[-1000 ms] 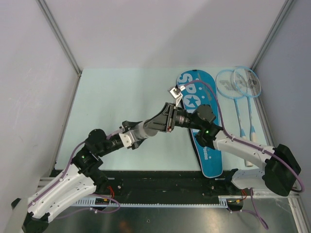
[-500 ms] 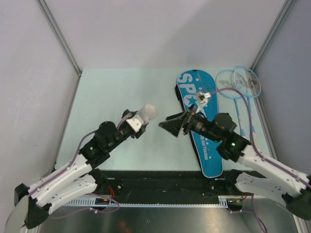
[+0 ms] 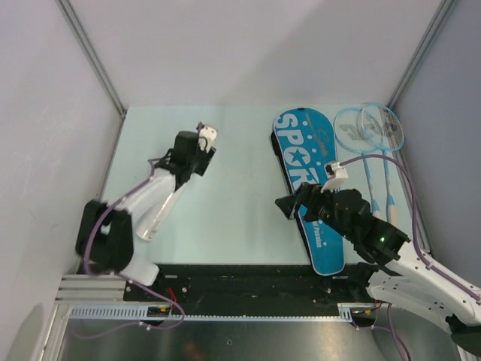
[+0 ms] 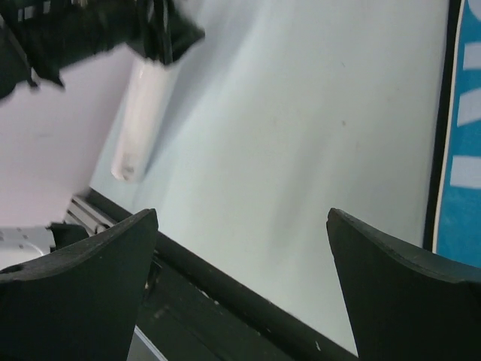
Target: Pack up the badminton gear
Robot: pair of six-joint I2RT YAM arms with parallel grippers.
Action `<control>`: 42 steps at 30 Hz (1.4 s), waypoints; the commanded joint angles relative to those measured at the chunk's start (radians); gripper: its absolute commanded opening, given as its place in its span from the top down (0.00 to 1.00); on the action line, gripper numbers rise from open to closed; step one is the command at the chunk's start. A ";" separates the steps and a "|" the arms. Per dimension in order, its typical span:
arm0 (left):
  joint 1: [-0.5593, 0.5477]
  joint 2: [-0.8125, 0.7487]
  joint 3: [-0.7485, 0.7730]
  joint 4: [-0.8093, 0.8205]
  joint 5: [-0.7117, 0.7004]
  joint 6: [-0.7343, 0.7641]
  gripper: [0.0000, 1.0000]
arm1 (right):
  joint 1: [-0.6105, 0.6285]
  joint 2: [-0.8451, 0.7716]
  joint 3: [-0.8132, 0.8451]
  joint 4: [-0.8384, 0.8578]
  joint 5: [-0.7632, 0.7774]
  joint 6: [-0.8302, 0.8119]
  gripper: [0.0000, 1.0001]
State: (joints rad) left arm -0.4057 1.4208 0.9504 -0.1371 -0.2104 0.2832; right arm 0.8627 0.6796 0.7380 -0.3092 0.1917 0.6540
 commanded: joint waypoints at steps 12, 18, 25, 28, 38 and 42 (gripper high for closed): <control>0.326 0.768 0.654 -0.294 -0.133 -0.130 0.80 | 0.006 -0.120 -0.072 -0.099 -0.069 -0.054 0.00; 0.444 0.804 0.740 -0.360 -0.001 -0.205 0.78 | -0.024 -0.080 -0.072 -0.070 -0.118 -0.096 0.00; 0.467 0.797 0.780 -0.421 0.112 -0.248 0.50 | -0.057 0.008 -0.072 0.013 -0.222 -0.109 0.00; 0.476 0.790 0.778 -0.421 0.143 -0.254 0.22 | -0.062 0.040 -0.071 0.041 -0.256 -0.094 0.00; 0.505 0.747 0.785 -0.420 0.171 -0.292 0.00 | -0.062 0.015 -0.071 0.003 -0.259 -0.017 0.00; 0.504 0.690 0.783 -0.418 0.158 -0.328 0.00 | -0.065 0.038 -0.069 -0.007 -0.242 -0.036 0.00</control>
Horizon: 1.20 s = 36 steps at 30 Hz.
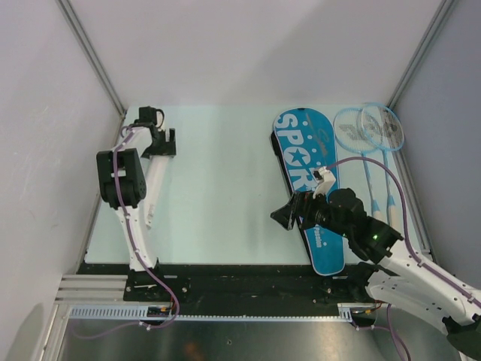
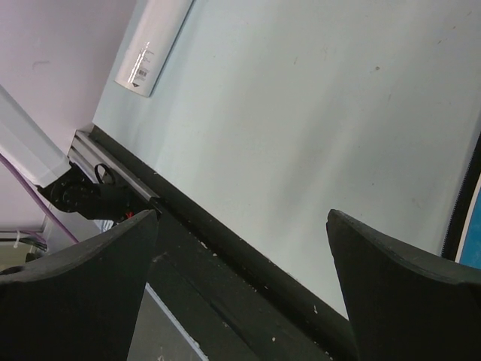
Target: Pack up the badminton gear
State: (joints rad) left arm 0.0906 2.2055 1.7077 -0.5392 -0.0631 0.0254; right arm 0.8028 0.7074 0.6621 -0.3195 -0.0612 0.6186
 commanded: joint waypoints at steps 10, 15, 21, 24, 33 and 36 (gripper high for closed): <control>-0.044 -0.358 -0.022 -0.016 -0.135 -0.154 0.00 | -0.180 0.268 0.028 -0.049 0.007 -0.056 0.00; -0.159 -0.530 -0.036 -0.015 -0.165 -0.173 0.00 | -0.220 0.469 0.158 -0.162 0.240 -0.102 0.00; -0.423 -0.650 -0.149 0.042 0.006 -0.231 0.10 | -0.189 0.688 0.298 -0.245 0.479 -0.177 0.07; -0.526 -0.667 -0.209 0.054 0.084 -0.312 0.14 | -0.168 0.736 0.317 -0.227 0.538 -0.244 0.12; -0.598 -0.742 -0.378 0.142 0.150 -0.302 0.14 | -0.162 0.924 0.344 -0.118 0.550 -0.358 0.28; -0.601 -0.760 -0.425 0.168 0.210 -0.294 0.14 | -0.156 0.998 0.389 -0.144 0.612 -0.356 0.42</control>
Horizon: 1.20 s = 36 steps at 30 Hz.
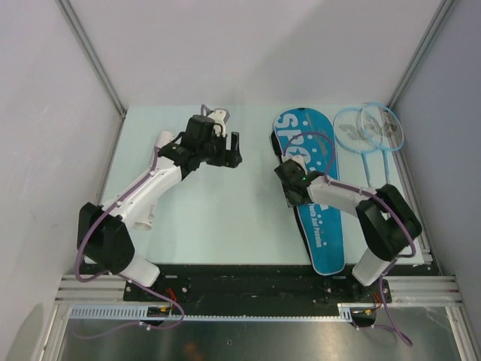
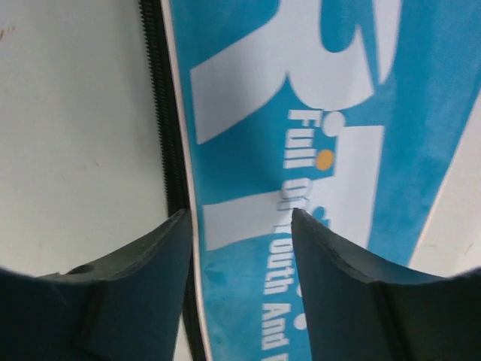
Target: Pack up the badminton gear
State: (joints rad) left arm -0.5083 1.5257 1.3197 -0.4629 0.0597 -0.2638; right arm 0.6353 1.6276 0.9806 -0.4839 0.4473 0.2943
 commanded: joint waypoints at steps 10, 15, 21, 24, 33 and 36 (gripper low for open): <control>0.022 -0.091 -0.080 0.119 0.216 -0.043 0.09 | 0.063 0.114 0.164 0.056 0.068 -0.024 1.00; 0.095 -0.043 -0.102 0.147 0.325 -0.115 0.08 | 0.064 0.017 0.162 0.192 -0.257 -0.014 1.00; 0.125 0.022 -0.145 0.204 0.411 -0.186 0.09 | 0.020 -0.135 0.092 0.407 -0.579 0.109 1.00; 0.126 0.082 -0.165 0.233 0.465 -0.233 0.13 | -0.011 -0.190 0.024 0.528 -0.682 0.178 1.00; 0.125 0.126 -0.200 0.266 0.414 -0.249 0.15 | -0.079 -0.250 -0.131 0.752 -0.893 0.310 1.00; 0.093 0.180 -0.192 0.283 0.436 -0.247 0.14 | -0.082 -0.252 -0.154 0.803 -0.947 0.356 1.00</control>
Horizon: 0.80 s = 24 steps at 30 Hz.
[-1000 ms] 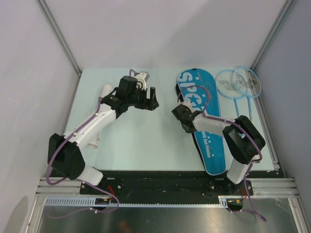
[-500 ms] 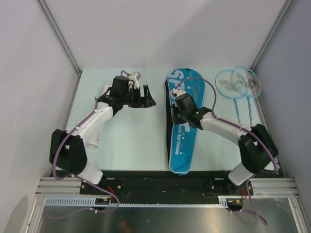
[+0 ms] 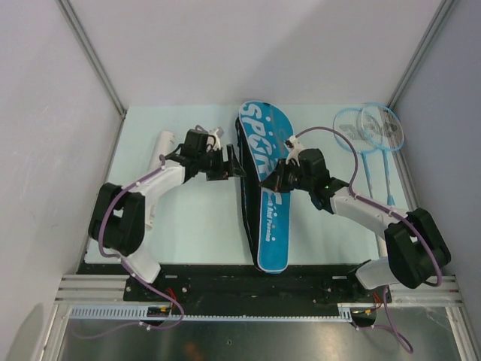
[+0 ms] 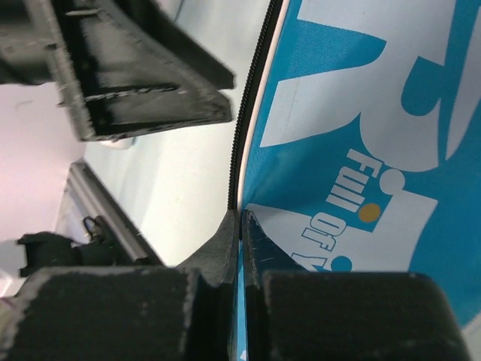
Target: Pack up the badminton gear
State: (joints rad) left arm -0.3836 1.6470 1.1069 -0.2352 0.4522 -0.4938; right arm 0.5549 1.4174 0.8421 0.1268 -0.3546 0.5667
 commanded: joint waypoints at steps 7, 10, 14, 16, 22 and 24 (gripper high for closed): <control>-0.049 0.119 0.036 0.063 0.025 -0.023 0.26 | -0.007 -0.093 -0.041 0.212 -0.185 0.114 1.00; -0.049 0.145 0.045 0.083 0.058 -0.025 0.33 | -0.007 -0.112 -0.046 0.214 -0.204 0.125 1.00; -0.052 0.146 0.056 0.114 0.085 -0.029 0.47 | -0.007 -0.129 -0.058 0.208 -0.224 0.122 1.00; -0.049 0.125 0.056 0.114 0.068 -0.016 0.62 | -0.010 -0.141 -0.064 0.177 -0.216 0.099 1.00; -0.023 -0.058 0.010 0.094 -0.108 0.041 1.00 | -0.016 -0.176 -0.064 -0.044 0.004 -0.031 1.00; -0.023 -0.123 -0.010 0.074 -0.180 0.043 1.00 | -0.018 -0.166 -0.064 -0.091 0.043 -0.059 1.00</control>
State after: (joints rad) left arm -0.4202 1.6966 1.1133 -0.1661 0.4103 -0.4862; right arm 0.5472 1.2724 0.7738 0.1349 -0.4538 0.6025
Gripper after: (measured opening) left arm 0.052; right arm 0.010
